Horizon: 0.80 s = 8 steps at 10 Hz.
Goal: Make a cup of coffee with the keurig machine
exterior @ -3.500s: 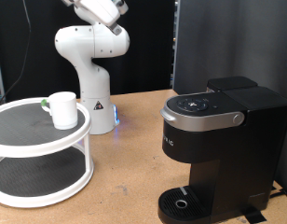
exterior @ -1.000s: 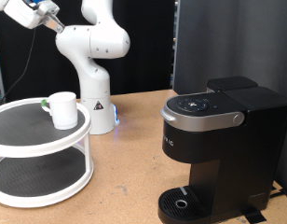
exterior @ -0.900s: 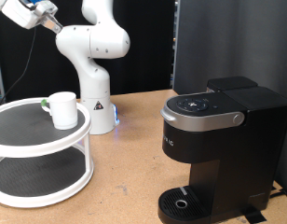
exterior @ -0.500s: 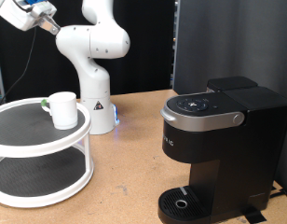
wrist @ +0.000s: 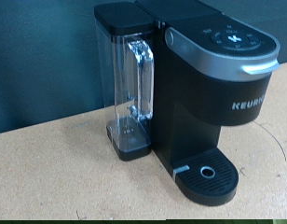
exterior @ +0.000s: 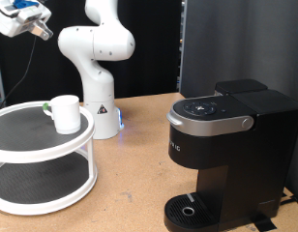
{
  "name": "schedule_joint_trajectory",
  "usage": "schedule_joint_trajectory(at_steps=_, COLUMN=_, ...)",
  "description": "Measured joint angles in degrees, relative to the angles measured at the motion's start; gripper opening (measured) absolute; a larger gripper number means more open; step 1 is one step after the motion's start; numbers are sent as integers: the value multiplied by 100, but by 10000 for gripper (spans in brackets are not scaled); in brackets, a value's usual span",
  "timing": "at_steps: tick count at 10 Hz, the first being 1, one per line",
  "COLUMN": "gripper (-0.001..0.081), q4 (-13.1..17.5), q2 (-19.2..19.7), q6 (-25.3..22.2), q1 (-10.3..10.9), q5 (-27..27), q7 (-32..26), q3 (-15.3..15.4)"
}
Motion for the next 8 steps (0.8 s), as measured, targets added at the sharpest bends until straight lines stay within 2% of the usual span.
schedule_joint_trajectory(at_steps=3, gripper=4, q4=74, q2=161, q6=-29, q1=7, q5=-340, q7=-252, q3=-66)
schedule_joint_trajectory(at_steps=5, gripper=4, q4=35, q2=161, q6=12, q1=2, q5=-273, q7=-234, q3=-67)
schedule_joint_trajectory(at_steps=8, gripper=4, q4=-238, q2=146, q6=514, q1=-30, q5=-163, q7=-249, q3=-72)
